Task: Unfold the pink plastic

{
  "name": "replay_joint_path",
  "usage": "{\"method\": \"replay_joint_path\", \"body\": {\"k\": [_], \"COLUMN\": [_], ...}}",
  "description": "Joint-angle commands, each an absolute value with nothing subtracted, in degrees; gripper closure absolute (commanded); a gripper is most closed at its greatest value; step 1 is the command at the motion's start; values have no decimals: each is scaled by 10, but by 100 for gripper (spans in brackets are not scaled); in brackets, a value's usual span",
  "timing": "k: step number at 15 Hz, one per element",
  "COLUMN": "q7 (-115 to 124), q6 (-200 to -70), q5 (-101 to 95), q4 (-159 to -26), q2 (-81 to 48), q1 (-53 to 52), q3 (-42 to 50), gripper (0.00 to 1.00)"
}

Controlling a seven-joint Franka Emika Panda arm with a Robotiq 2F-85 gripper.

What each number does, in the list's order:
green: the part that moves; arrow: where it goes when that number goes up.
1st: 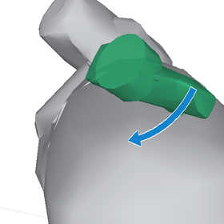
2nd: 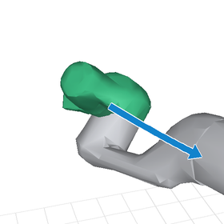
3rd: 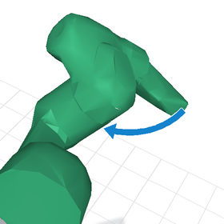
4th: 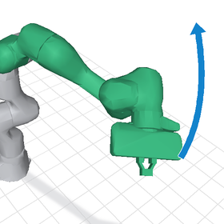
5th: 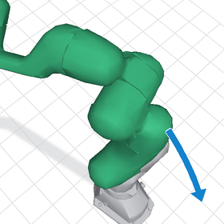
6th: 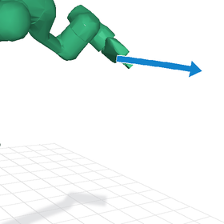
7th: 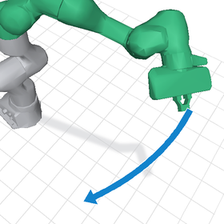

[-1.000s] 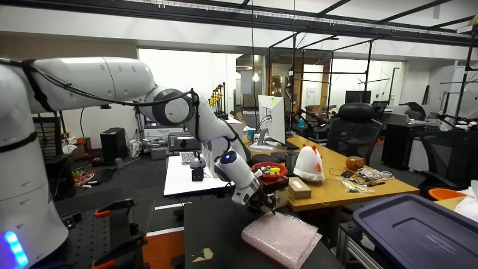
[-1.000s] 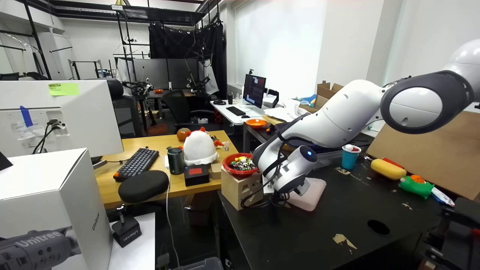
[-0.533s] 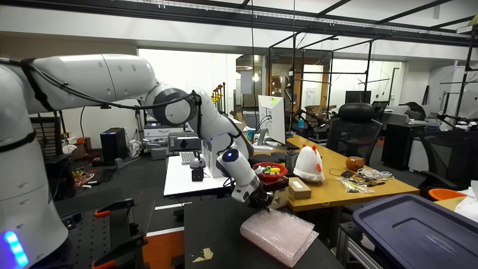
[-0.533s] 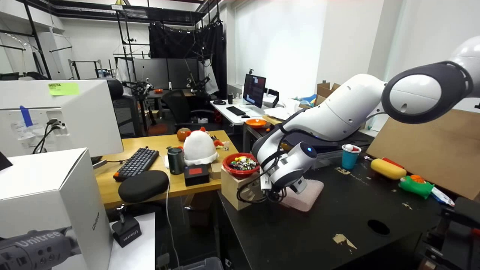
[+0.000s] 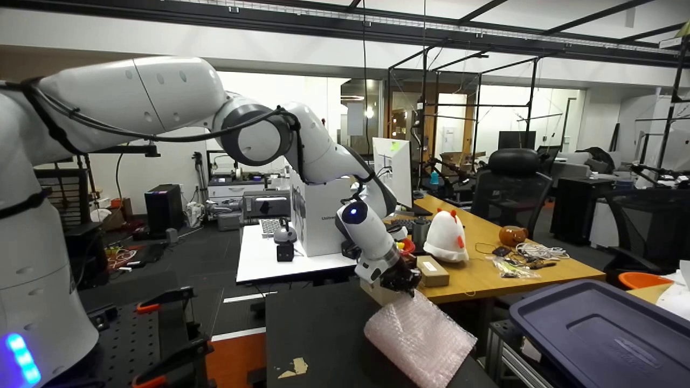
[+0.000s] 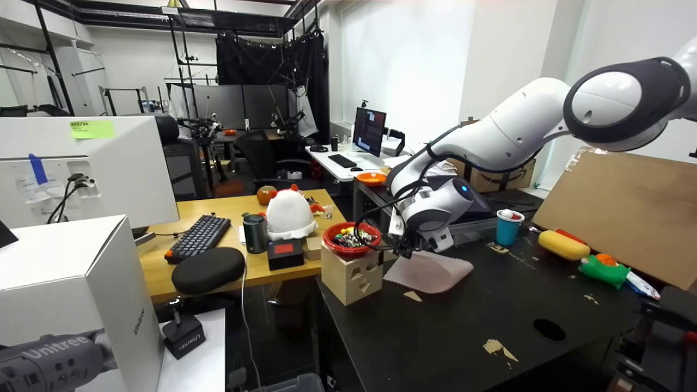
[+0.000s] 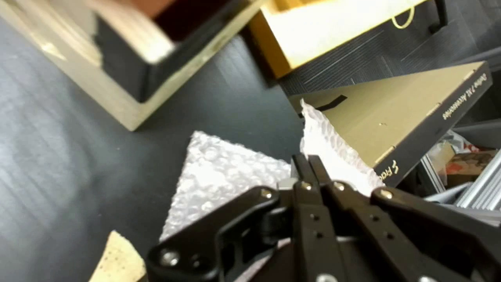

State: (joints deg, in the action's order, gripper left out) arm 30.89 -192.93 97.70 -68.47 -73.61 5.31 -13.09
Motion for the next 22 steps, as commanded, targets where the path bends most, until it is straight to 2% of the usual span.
{"method": "replay_joint_path", "body": {"k": [1, 4, 8, 13, 14, 18, 22], "q7": [327, 355, 372, 331, 429, 528, 626], "q6": [-1937, -1918, -1865, -1741, -1726, -1678, -1658], "q5": [1043, 1144, 1307, 1562, 1498, 1495, 1494], "q4": [-680, -664, -662, -785, -812, -945, -1085], "q2": [-710, -698, -692, -677, -684, -698, -711], "q1": [82, 50, -42, -215, -250, -390, -524], "q3": [-126, -34, 147, 391, 424, 534, 593], "gripper": [100, 100, 100, 100, 100, 100, 100]}}
